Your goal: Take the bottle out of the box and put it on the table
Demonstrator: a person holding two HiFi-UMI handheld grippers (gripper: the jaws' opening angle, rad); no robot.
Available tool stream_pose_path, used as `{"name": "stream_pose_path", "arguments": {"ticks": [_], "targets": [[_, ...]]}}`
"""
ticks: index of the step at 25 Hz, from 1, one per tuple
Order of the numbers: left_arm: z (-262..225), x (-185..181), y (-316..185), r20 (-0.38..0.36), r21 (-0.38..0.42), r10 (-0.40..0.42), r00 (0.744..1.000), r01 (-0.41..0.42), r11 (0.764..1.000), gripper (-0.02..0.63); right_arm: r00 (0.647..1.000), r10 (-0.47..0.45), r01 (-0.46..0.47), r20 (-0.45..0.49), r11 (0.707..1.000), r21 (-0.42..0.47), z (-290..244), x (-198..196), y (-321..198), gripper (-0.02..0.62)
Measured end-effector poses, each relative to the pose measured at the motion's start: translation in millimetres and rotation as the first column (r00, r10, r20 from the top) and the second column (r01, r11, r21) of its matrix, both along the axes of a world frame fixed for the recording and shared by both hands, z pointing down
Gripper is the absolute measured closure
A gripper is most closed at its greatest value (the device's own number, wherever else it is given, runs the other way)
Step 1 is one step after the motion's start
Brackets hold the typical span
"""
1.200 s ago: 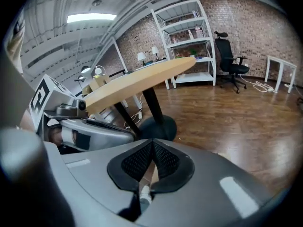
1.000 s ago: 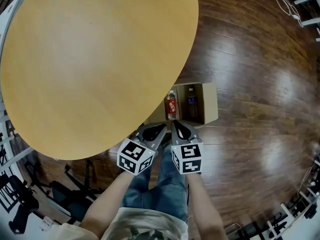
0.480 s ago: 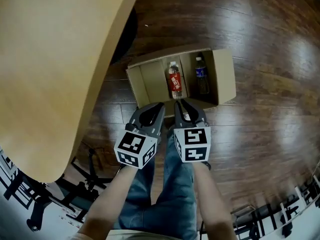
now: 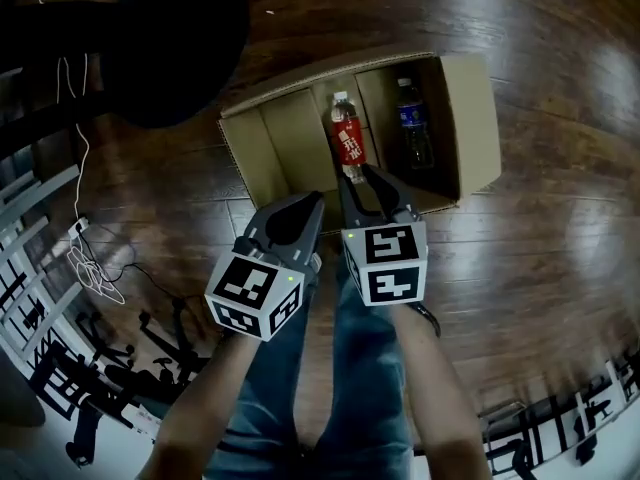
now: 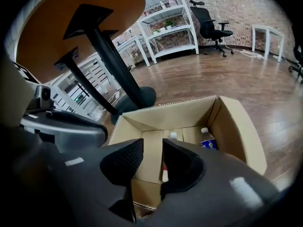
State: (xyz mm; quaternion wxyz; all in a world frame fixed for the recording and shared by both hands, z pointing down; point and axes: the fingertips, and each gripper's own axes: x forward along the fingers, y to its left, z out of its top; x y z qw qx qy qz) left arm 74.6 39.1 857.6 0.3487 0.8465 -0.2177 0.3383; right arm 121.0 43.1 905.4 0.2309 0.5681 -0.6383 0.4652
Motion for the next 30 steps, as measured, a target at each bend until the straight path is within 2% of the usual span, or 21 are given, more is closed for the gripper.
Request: {"name": "stream_pose_path", "arguments": {"ticks": [2, 6, 13, 19, 25, 30], "targets": [[20, -2, 0, 0.022, 0.007, 0.01, 1.0, -0.01, 1.0, 0.606, 1.0, -0.003, 0.003, 0.012, 1.0, -0.017, 21, -1, 0, 0.448], [51, 5, -7, 0.031, 0.023, 0.01, 0.999, -0.011, 1.0, 0.606, 1.0, 0.004, -0.004, 0.014, 0.999, -0.051, 60, 4, -3, 0.436], [87, 0, -18, 0.03, 0.018, -0.04, 0.999, 0.039, 0.999, 0.606, 1.0, -0.014, 0.016, 0.021, 0.993, -0.118, 124, -2, -9, 0.38], [104, -4, -27, 0.017, 0.041, -0.021, 1.0, 0.02, 0.999, 0.606, 0.999, -0.032, 0.032, 0.002, 0.979, -0.202, 176, -5, -12, 0.359], [119, -1, -22, 0.0, 0.058, 0.039, 0.999, -0.039, 0.998, 0.606, 0.998, -0.054, 0.049, -0.011, 0.957, -0.286, 226, -8, -17, 0.337], [129, -5, -15, 0.003, 0.05, 0.064, 0.998, -0.064, 0.997, 0.606, 0.996, -0.061, 0.038, -0.058, 0.941, -0.337, 253, -8, -20, 0.311]]}}
